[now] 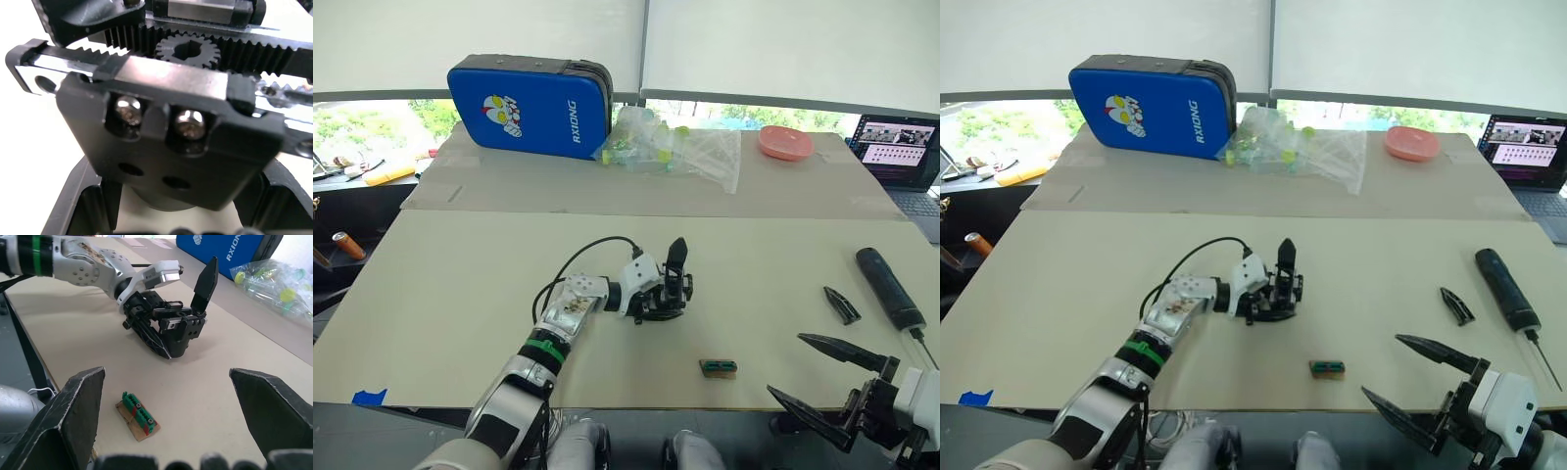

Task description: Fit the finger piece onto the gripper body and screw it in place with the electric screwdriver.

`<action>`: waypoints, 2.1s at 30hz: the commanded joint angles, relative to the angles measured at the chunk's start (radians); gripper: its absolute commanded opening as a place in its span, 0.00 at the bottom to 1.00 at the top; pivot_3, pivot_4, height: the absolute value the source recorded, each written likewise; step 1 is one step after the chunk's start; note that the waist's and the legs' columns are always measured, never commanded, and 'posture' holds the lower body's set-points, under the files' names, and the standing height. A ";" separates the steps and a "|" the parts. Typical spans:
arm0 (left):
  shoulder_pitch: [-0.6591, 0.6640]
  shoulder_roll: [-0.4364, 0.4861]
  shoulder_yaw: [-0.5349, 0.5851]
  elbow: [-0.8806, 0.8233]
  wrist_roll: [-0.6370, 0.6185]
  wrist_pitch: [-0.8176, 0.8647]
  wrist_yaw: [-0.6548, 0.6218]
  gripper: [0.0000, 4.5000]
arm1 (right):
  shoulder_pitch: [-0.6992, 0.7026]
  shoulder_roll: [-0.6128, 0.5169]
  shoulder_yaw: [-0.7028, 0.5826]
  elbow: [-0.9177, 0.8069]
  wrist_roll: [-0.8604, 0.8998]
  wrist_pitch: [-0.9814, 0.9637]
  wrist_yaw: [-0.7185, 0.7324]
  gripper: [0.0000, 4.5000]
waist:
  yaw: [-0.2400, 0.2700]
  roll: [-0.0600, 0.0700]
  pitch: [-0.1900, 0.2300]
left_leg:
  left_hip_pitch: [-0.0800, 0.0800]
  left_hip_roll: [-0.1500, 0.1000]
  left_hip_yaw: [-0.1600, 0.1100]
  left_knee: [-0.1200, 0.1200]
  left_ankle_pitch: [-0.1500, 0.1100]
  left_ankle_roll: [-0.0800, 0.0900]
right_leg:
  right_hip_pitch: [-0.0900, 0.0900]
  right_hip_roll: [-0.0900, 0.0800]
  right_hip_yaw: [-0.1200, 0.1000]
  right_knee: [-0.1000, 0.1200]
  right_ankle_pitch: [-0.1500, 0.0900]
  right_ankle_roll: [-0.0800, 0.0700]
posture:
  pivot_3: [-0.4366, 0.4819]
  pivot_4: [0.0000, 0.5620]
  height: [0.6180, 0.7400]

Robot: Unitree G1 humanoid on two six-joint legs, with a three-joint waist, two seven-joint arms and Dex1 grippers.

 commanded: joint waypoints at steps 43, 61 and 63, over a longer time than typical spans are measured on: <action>0.115 0.492 0.324 -0.306 -0.424 0.050 -0.438 0.99 | 0.236 0.225 -0.390 0.075 0.121 0.092 -0.238 1.00 | -0.013 0.004 0.000 | 0.000 0.001 -0.002 0.000 -0.006 -0.014 | -0.004 -0.005 0.002 -0.001 -0.004 -0.008 | 0.48 0.27 1.00; 0.152 0.459 0.344 -0.593 -0.554 0.228 -0.242 0.99 | -0.415 -0.584 0.012 0.497 0.061 0.843 -0.332 1.00 | -0.007 0.007 0.000 | 0.002 0.001 -0.001 -0.002 0.001 -0.008 | 0.003 0.006 0.002 0.000 -0.005 -0.002 | 0.48 0.27 1.00; 0.160 0.454 0.345 -0.604 -0.556 0.229 -0.229 0.99 | -0.497 -0.587 0.102 0.540 0.031 0.871 -0.312 1.00 | -0.007 0.007 0.000 | 0.002 0.000 0.000 -0.002 0.002 -0.009 | 0.003 0.005 0.003 0.000 -0.005 0.000 | 0.48 0.27 1.00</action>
